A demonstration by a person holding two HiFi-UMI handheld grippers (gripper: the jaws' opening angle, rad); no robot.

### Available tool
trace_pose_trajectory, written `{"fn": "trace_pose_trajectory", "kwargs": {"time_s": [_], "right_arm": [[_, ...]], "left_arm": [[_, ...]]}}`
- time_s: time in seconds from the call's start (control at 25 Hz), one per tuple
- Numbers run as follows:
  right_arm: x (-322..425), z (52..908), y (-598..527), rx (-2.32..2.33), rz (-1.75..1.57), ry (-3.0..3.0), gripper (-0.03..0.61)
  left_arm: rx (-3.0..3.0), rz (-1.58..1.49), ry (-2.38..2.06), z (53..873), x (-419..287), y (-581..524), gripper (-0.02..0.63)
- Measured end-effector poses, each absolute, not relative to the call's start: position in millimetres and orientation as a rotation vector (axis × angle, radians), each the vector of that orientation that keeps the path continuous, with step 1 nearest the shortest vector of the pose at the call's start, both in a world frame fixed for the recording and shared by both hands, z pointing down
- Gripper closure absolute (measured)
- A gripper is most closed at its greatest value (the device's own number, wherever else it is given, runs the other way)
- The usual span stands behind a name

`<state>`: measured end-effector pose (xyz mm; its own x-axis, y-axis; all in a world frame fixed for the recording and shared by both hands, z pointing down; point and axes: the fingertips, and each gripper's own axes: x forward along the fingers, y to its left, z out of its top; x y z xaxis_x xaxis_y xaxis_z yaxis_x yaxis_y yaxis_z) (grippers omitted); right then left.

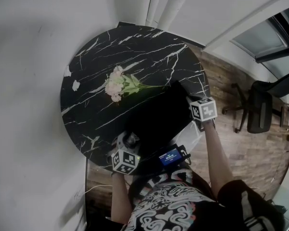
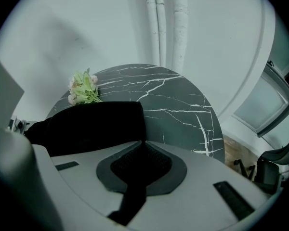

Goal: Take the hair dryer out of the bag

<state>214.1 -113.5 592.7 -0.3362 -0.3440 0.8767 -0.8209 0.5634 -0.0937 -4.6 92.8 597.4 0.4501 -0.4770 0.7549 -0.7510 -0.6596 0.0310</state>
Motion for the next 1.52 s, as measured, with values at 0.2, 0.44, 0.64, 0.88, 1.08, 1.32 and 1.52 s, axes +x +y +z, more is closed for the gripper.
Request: {"fn": "trace_pose_trajectory", "kwargs": {"time_s": [0.2, 0.44, 0.64, 0.88, 1.08, 1.32, 1.52], "right_arm": [[218.8, 594.3, -115.6, 0.954, 0.692, -1.915, 0.552], [223.3, 596.5, -118.5, 0.953, 0.677, -1.906, 0.552], [225.8, 595.5, -124.2, 0.953, 0.667, -1.903, 0.552], [225.9, 596.4, -130.1, 0.943, 0.651, -1.9, 0.552], [224.1, 599.6, -133.2, 0.943, 0.651, -1.902, 0.552], [224.4, 599.3, -135.2, 0.954, 0.642, -1.901, 0.552], [224.0, 601.1, -136.5, 0.957, 0.651, -1.904, 0.551]], "left_arm": [[2.34, 1.053, -1.04, 596.4, -4.9, 93.6, 0.388], [2.336, 1.061, -1.046, 595.9, -7.6, 96.1, 0.388], [2.329, 1.06, -1.05, 595.9, -8.9, 99.8, 0.388], [2.325, 1.056, -1.05, 594.6, -9.6, 102.1, 0.388], [2.32, 1.055, -1.053, 594.3, -11.9, 105.3, 0.389], [2.318, 1.05, -1.052, 595.0, -14.1, 108.9, 0.388], [2.318, 1.053, -1.053, 594.6, -15.8, 111.3, 0.389]]}}
